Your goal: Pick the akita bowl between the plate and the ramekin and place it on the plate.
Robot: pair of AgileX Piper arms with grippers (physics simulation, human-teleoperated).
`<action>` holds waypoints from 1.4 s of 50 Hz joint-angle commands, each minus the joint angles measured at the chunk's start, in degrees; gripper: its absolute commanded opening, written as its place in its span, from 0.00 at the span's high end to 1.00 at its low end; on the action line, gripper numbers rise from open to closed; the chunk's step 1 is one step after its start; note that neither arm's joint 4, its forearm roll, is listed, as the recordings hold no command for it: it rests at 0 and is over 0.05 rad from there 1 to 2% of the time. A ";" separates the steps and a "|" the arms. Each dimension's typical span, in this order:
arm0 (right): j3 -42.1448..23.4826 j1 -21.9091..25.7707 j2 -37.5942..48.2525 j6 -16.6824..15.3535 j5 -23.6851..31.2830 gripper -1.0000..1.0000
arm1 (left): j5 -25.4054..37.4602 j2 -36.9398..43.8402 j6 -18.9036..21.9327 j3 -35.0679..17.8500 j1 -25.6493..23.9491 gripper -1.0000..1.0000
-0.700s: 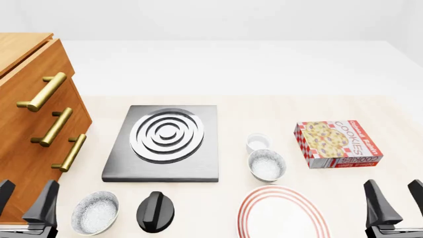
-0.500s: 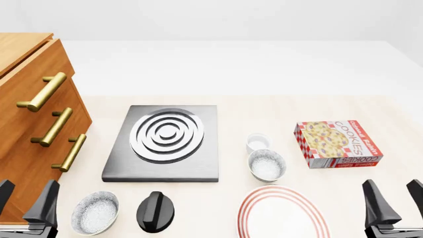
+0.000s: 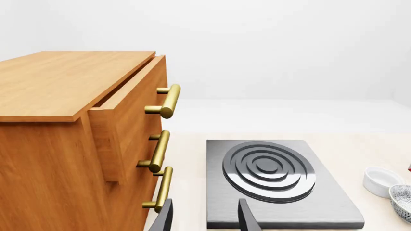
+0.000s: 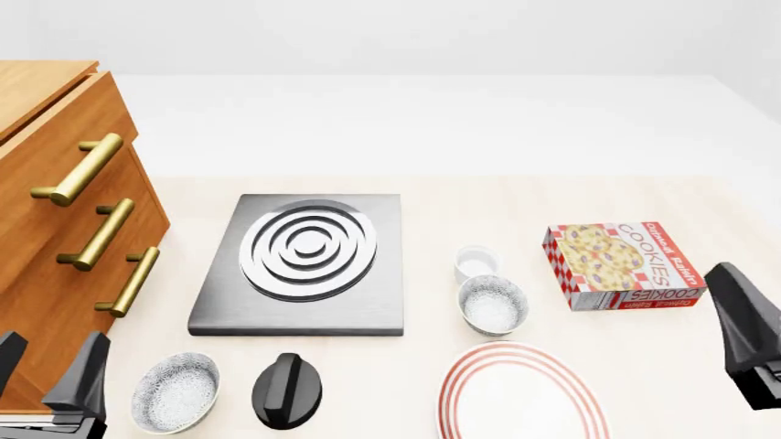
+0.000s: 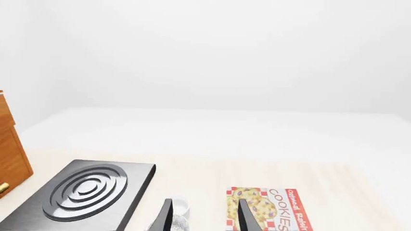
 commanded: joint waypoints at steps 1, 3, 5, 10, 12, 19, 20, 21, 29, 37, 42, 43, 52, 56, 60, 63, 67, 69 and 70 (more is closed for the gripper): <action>-15.40 3.47 10.53 -1.64 5.12 0.00 | 0.00 0.00 0.00 0.00 0.00 0.00; -18.66 2.99 13.00 -1.89 6.71 0.00 | 0.00 0.00 0.00 0.00 0.00 0.00; -21.72 4.16 15.12 -2.57 8.45 0.00 | 0.00 0.00 0.00 0.00 0.00 0.00; -29.25 7.32 21.29 -2.81 12.96 0.00 | 0.00 0.00 0.00 0.00 0.00 0.00; -32.13 6.66 22.95 -2.98 14.66 0.00 | 0.00 0.00 0.00 0.00 0.00 0.00; -41.53 6.52 31.89 -3.68 20.26 0.00 | 0.00 0.00 0.00 0.00 0.00 0.00; -42.09 5.89 32.77 -3.83 20.81 0.00 | 0.00 0.00 0.00 0.00 0.00 0.00; -43.29 6.46 34.14 -3.62 20.88 0.00 | 0.00 0.00 0.00 0.00 0.00 0.00; -47.43 5.44 40.78 -3.87 23.33 0.00 | 0.00 0.00 0.00 0.00 0.00 0.00; -51.54 2.19 47.12 -4.39 28.88 0.00 | 0.00 0.00 0.00 0.00 0.00 0.00; -52.53 1.99 51.16 -4.55 30.63 0.00 | 0.00 0.00 0.00 0.00 0.00 0.00; -52.60 2.12 52.46 -4.61 30.86 0.00 | 0.00 0.00 0.00 0.00 0.00 0.00; -54.04 2.81 57.66 -4.09 34.45 0.00 | 0.00 0.00 0.00 0.00 0.00 0.00; -55.45 5.57 58.08 -2.60 35.21 0.00 | 0.00 0.00 0.00 0.00 0.00 0.00; -54.14 4.77 58.33 -3.74 35.00 0.00 | 0.00 0.00 0.00 0.00 0.00 0.00; -53.62 4.43 58.87 -3.50 34.97 0.00 | 0.00 0.00 0.00 0.00 0.00 0.00; -52.51 3.39 59.90 -3.10 34.74 0.00 | 0.00 0.00 0.00 0.00 0.00 0.00; -51.72 3.42 60.44 -2.49 34.12 0.00 | 0.00 0.00 0.00 0.00 0.00 0.00; -51.48 3.70 60.67 -2.20 33.88 0.00 | 0.00 0.00 0.00 0.00 0.00 0.00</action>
